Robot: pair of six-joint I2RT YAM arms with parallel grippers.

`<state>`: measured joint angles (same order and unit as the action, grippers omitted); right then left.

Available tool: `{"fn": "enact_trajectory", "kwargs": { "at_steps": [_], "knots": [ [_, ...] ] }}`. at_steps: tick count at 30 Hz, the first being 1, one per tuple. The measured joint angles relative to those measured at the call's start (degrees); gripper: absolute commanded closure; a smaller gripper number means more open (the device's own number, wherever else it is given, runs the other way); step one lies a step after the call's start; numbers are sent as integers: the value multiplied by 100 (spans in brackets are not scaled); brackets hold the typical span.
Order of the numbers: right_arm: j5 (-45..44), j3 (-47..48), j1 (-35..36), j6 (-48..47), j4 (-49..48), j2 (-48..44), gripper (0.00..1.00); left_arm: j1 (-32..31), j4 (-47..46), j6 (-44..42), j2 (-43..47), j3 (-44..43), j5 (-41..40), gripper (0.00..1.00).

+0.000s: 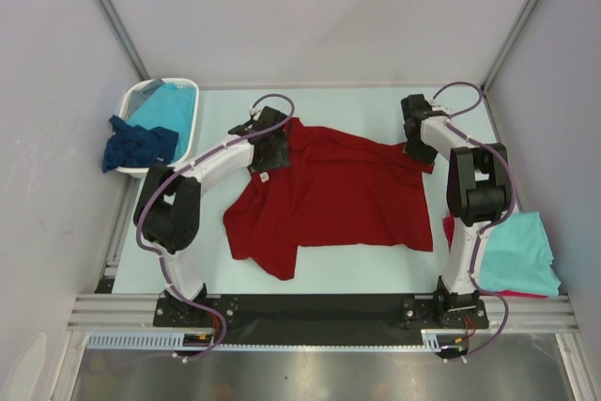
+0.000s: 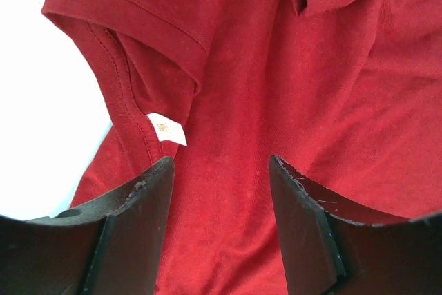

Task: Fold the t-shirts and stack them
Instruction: Flatten out the tshirt

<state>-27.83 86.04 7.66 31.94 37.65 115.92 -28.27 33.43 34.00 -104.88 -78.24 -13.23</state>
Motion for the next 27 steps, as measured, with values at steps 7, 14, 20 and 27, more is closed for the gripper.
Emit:
{"fn": "enact_trajectory", "kwargs": {
  "at_steps": [7, 14, 20, 27],
  "knots": [
    [0, -101, 0, 48, -22, 0, 83, -22, -31, 2, 31, 57, 9, 37],
    [4, -101, 0, 55, -24, 0, 100, -35, -39, 2, 83, 68, 7, 39],
    [-2, -35, 2, 59, 2, 0, 100, -39, -59, 2, 173, 166, 7, 39],
    [-55, 955, -7, 35, 219, 83, 100, -74, -76, 4, 254, 330, 9, 40]
  ]
}}
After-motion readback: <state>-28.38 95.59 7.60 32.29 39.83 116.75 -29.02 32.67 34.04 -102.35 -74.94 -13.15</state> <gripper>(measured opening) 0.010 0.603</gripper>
